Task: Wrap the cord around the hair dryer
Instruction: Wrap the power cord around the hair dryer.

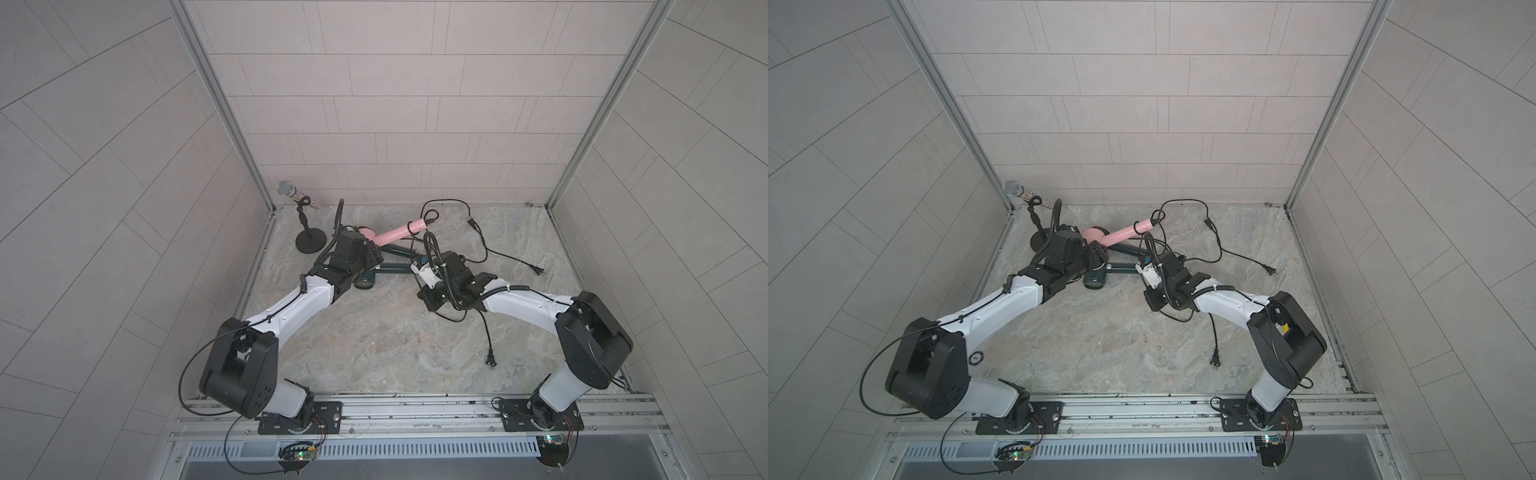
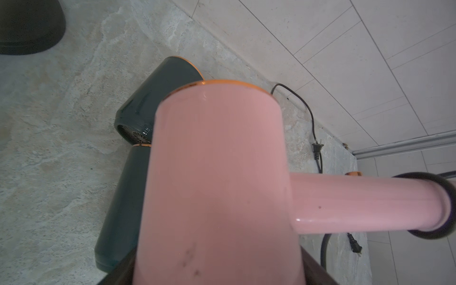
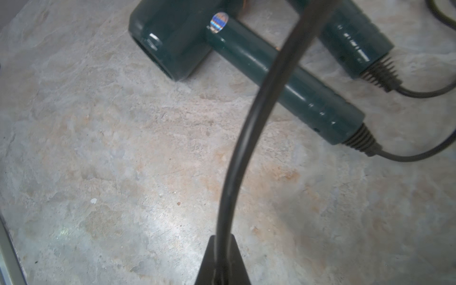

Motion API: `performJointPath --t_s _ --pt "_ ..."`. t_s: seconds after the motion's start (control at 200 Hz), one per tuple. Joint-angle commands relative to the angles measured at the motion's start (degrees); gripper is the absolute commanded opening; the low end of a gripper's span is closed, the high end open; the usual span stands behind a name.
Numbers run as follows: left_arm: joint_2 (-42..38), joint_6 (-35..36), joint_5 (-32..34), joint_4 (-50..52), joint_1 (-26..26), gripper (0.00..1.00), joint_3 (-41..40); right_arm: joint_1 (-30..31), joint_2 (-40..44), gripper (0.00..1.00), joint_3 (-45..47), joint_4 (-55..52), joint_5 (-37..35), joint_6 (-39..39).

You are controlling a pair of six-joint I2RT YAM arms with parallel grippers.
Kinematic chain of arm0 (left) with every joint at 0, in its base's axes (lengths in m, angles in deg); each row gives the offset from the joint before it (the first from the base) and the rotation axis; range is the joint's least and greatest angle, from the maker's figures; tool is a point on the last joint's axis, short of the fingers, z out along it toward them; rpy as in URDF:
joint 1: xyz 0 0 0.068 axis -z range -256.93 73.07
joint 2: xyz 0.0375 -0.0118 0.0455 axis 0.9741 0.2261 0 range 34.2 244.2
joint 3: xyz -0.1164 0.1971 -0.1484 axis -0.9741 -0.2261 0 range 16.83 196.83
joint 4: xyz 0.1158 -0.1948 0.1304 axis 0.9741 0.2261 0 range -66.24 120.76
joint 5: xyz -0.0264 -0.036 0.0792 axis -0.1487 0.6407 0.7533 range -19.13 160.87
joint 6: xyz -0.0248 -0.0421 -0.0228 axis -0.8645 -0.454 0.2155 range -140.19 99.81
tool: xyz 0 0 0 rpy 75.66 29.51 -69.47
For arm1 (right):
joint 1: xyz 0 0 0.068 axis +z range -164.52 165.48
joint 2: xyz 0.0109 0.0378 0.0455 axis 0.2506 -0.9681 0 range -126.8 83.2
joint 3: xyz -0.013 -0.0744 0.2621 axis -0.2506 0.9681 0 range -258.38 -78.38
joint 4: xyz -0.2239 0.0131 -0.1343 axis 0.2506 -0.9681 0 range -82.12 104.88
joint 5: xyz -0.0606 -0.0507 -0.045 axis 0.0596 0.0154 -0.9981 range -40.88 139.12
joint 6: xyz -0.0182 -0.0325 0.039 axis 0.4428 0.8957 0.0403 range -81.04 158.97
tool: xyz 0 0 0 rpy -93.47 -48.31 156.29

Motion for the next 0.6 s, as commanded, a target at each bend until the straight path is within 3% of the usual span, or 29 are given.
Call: performJointPath --t_s 0.0,0.165,0.335,0.495,0.595 --pt "0.2 1.9 11.3 0.2 0.5 0.00 4.6 3.0 4.2 0.00 0.0 -6.0 1.2 3.5" --pt "2.3 10.8 23.1 4.7 1.5 0.00 6.6 5.6 9.2 0.00 -3.2 -14.3 0.2 7.7" --pt "3.6 19.0 32.1 6.7 3.9 0.00 7.2 5.7 11.5 0.00 -9.3 -22.3 -7.3 14.2" --pt "3.3 27.1 32.4 7.1 5.9 0.00 5.9 5.4 11.3 0.00 -14.7 -26.5 -18.7 19.6" --pt "2.5 30.5 29.4 8.3 6.5 0.00 5.1 3.8 10.9 0.00 -17.1 -26.5 -20.6 21.7"
